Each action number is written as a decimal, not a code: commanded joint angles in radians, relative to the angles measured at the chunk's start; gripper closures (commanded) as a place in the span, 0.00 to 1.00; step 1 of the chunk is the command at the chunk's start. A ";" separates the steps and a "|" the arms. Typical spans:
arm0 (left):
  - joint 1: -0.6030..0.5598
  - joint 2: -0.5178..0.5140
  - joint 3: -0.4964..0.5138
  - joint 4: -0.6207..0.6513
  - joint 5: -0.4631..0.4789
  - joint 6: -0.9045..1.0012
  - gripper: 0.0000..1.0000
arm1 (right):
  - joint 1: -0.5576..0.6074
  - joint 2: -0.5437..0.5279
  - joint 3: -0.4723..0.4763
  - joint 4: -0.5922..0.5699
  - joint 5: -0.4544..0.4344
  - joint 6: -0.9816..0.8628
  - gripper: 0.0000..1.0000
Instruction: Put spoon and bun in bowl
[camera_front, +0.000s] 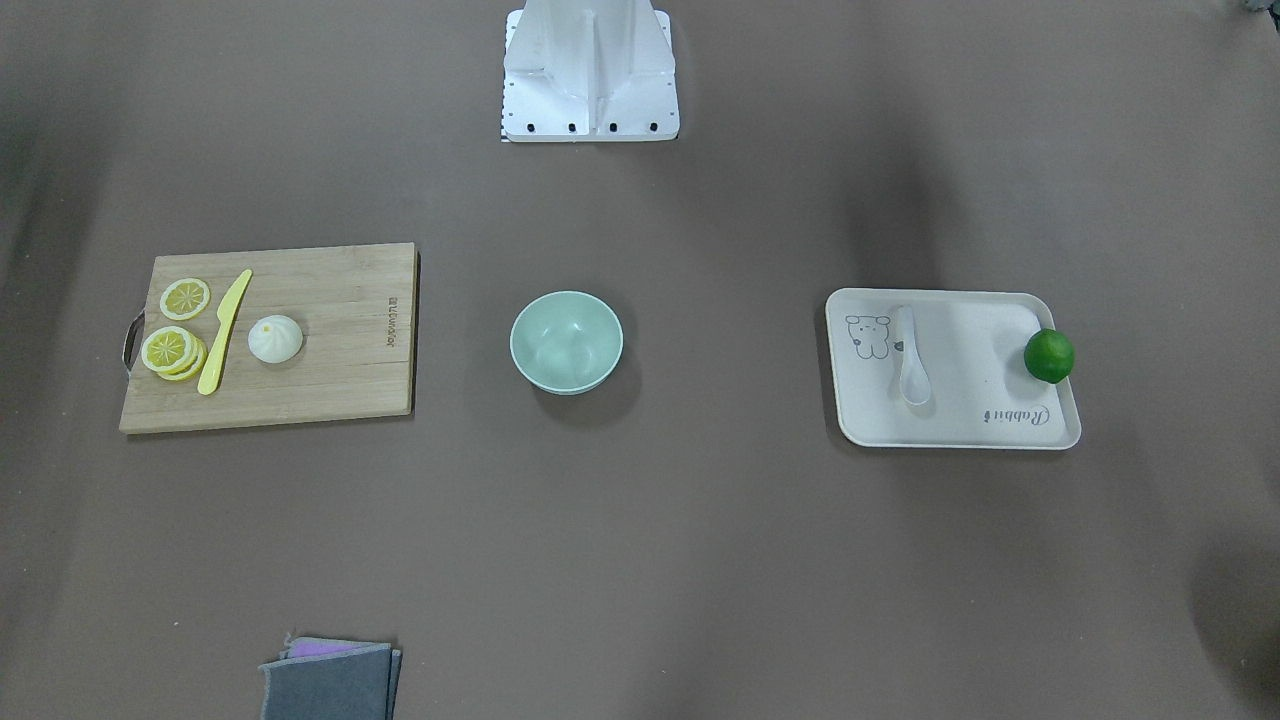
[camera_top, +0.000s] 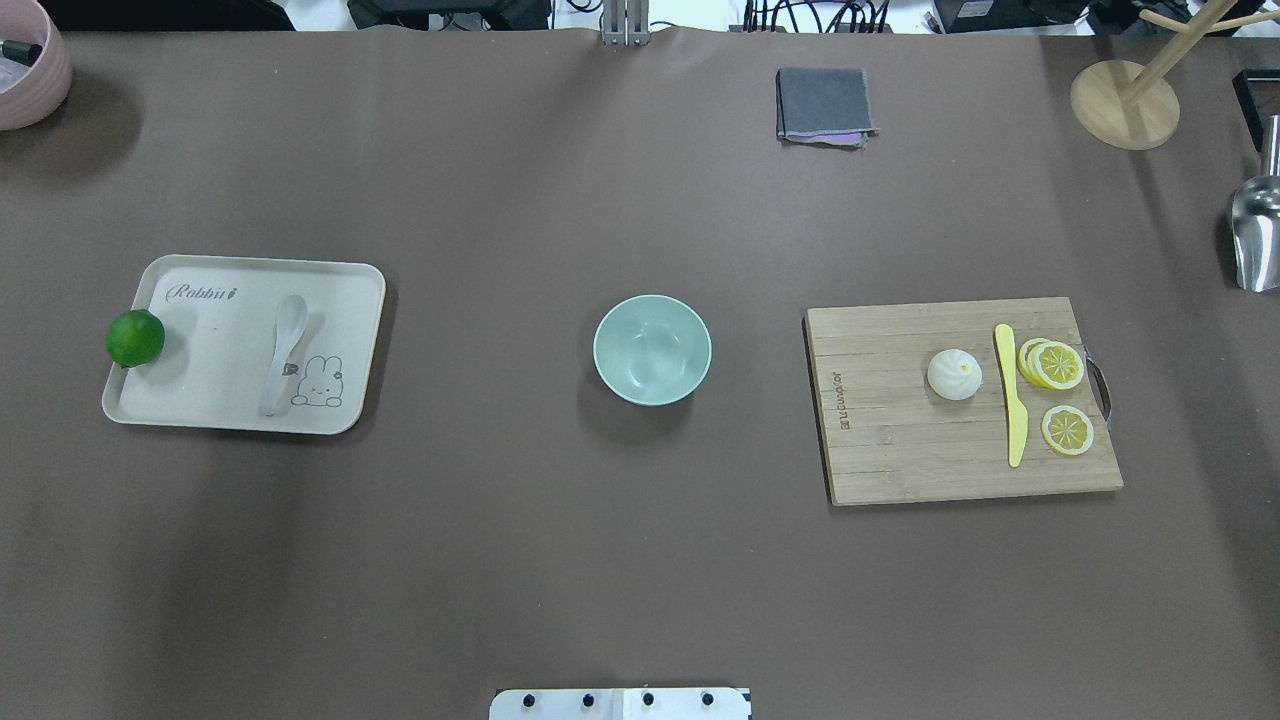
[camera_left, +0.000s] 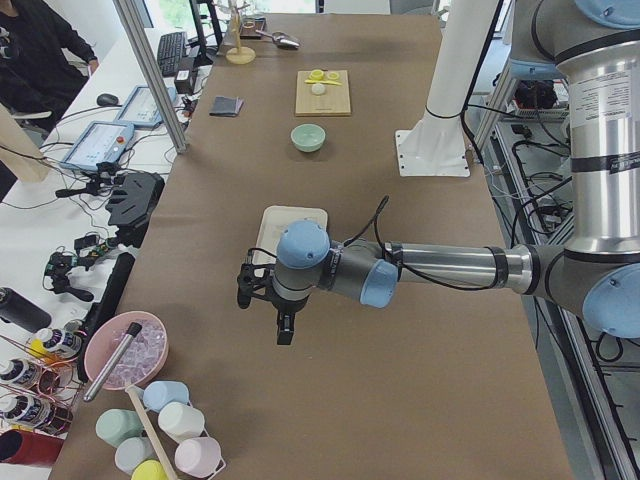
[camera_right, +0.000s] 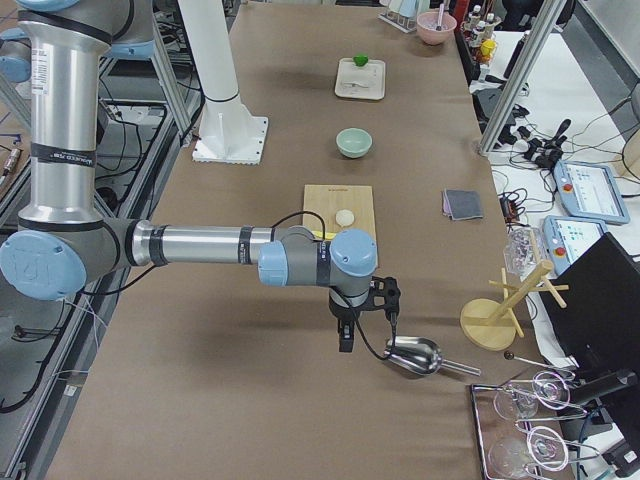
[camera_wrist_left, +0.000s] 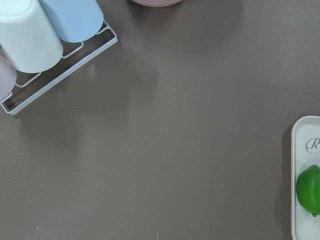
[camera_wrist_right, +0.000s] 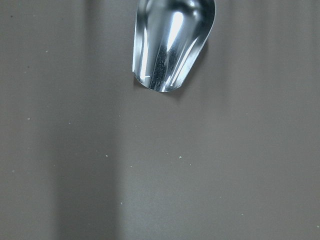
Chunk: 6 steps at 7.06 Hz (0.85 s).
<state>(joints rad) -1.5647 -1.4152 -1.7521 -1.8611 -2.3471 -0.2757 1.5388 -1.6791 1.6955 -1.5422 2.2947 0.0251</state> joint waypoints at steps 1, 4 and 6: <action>0.000 0.001 0.002 0.000 0.005 0.000 0.02 | 0.000 -0.001 0.004 0.000 0.000 0.001 0.00; 0.002 0.001 -0.003 0.000 0.005 0.000 0.02 | 0.000 0.004 0.009 0.000 0.000 0.001 0.00; 0.003 -0.002 -0.003 0.000 0.005 0.000 0.02 | 0.000 0.007 0.010 0.000 -0.001 0.001 0.00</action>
